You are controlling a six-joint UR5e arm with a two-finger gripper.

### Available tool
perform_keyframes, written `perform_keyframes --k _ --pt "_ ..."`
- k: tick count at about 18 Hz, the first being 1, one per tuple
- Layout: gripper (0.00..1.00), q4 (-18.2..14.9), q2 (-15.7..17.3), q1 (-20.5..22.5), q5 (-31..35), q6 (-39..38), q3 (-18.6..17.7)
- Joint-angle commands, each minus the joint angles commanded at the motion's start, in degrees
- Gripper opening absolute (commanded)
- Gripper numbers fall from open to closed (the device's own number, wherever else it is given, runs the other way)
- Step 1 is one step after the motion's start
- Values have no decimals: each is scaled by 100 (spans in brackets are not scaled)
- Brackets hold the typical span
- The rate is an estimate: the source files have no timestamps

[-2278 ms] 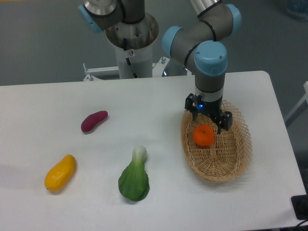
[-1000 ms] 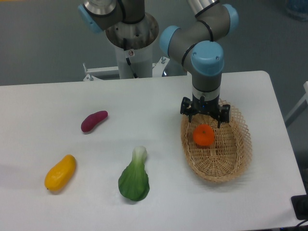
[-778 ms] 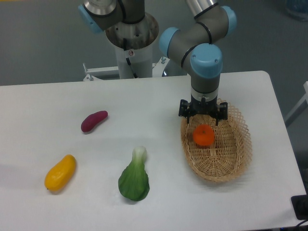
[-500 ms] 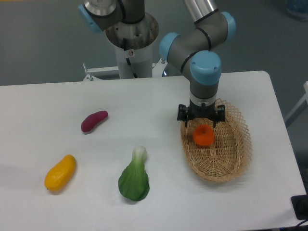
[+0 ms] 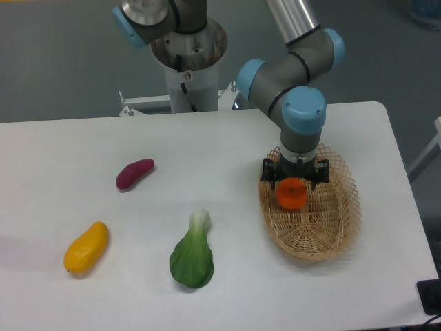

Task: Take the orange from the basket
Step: 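Lower the open gripper around the orange in the basket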

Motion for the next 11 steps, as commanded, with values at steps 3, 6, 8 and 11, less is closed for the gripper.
perform_keyframes --k 3,6,8,11 --pt "100 0 -35 0 0 9 9" --pt "100 0 -53 -9 0 -9 -26" --pt "100 9 -106 -26 9 -9 -52" --pt "100 9 -132 -26 18 -9 -18"
